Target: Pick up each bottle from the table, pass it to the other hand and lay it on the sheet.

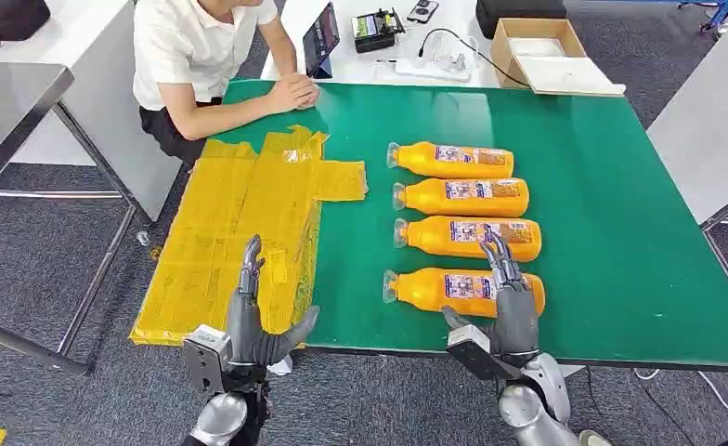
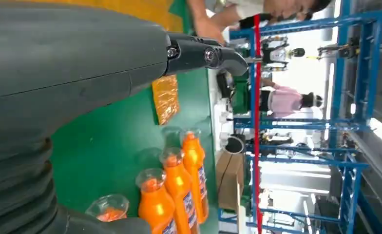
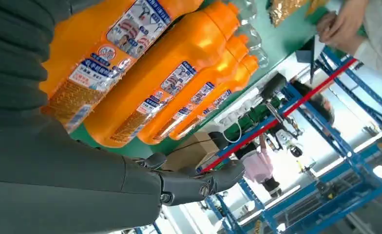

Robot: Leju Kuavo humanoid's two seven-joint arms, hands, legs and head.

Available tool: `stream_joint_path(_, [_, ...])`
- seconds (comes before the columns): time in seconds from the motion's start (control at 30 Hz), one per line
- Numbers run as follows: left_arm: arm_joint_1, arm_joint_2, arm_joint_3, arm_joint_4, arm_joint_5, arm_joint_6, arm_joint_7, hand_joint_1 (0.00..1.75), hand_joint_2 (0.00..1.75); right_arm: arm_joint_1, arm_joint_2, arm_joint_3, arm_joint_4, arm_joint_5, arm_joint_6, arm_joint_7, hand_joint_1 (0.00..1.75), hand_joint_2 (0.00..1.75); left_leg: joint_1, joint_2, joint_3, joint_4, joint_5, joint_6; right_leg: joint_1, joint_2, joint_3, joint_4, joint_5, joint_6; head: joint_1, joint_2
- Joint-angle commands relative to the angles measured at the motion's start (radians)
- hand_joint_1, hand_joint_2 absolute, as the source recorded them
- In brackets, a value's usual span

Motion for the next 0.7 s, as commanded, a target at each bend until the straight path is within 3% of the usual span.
stream_joint_path(0.03, [-0.046, -0.003, -0.025, 0.069, -0.026, 0.008, -0.018, 0.0, 1.75, -0.067, -0.002, 0.02, 0.096, -0.019, 0.008, -0.036, 0.0, 1.75, 0.0, 0.003, 0.005, -0.001, -0.001, 0.002, 0.001, 0.001, 0.004, -0.002, 0.0, -0.002, 0.0, 0.0])
stream_joint_path(0.1, [-0.045, -0.001, -0.03, 0.071, -0.027, 0.009, -0.019, 0.0, 1.75, -0.066, 0.003, 0.03, 0.093, 0.001, -0.005, -0.014, 0.0, 1.75, 0.001, 0.004, 0.007, -0.002, -0.002, 0.002, 0.002, 0.001, 0.007, -0.003, -0.001, -0.003, 0.0, 0.0])
stream_joint_path(0.13, [-0.059, -0.002, -0.031, 0.079, -0.027, 0.003, -0.015, 0.0, 1.75, -0.141, -0.086, 0.146, 0.172, 0.226, 0.092, 0.213, 0.0, 1.75, 0.0, 0.003, 0.006, -0.002, -0.001, 0.002, 0.001, 0.0, 0.005, -0.002, -0.001, -0.003, 0.0, 0.0])
stream_joint_path(0.27, [-0.089, -0.013, -0.038, 0.106, -0.024, -0.019, -0.007, 0.0, 1.75, -0.261, -0.117, 0.163, 0.351, 0.195, 0.157, 0.153, 0.0, 1.75, 0.0, 0.004, 0.003, -0.001, 0.0, 0.001, 0.001, 0.002, 0.002, -0.001, 0.001, -0.001, -0.001, 0.0])
stream_joint_path(0.43, [-0.087, -0.014, -0.043, 0.107, -0.025, -0.022, -0.007, 0.0, 1.75, -0.261, -0.112, 0.174, 0.35, 0.2, 0.165, 0.154, 0.0, 1.75, -0.001, 0.001, 0.003, -0.001, 0.002, 0.005, 0.0, -0.002, 0.005, -0.002, 0.001, -0.001, 0.001, 0.0])
stream_joint_path(0.7, [-0.099, -0.024, -0.07, 0.125, 0.023, -0.104, 0.054, 0.0, 1.75, -0.347, -0.158, 0.298, 0.388, 0.213, 0.343, 0.211, 0.0, 1.75, -0.001, 0.002, 0.003, 0.0, 0.002, 0.004, 0.0, -0.001, 0.003, -0.001, 0.001, 0.0, 0.0, 0.0])
